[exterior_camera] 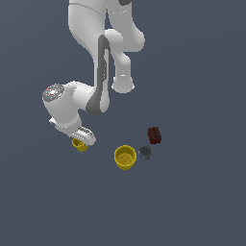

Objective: Pick up a designated object from a clutter of objects.

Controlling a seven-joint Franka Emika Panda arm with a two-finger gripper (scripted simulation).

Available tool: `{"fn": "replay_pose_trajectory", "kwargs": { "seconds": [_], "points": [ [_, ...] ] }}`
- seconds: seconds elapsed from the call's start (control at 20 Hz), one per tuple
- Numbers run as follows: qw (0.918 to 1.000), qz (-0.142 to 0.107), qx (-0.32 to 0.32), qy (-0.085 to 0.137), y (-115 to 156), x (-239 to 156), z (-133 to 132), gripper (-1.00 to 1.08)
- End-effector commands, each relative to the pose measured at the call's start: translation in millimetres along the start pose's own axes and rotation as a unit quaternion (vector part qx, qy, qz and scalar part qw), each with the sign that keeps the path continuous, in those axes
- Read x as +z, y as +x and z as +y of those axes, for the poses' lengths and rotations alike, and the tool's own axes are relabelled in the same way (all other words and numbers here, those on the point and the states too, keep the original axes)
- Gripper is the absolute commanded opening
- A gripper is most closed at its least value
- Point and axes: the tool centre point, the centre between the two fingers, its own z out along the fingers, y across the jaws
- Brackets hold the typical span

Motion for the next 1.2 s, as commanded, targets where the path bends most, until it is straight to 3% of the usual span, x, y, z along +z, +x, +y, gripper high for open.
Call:
{"fn": "replay_pose_trajectory", "kwargs": {
  "seconds": [0.0,0.4,0.45,1.15],
  "points": [
    [1.0000,0.000,0.000,0.000,-1,13,0,1.00],
    [1.0000,0.000,0.001,0.000,0,32,1,1.00],
    [1.0000,0.000,0.001,0.000,0,32,1,-1.00],
    [1.0000,0.000,0.001,0.000,0,27,-2,-1.00]
  ]
}}
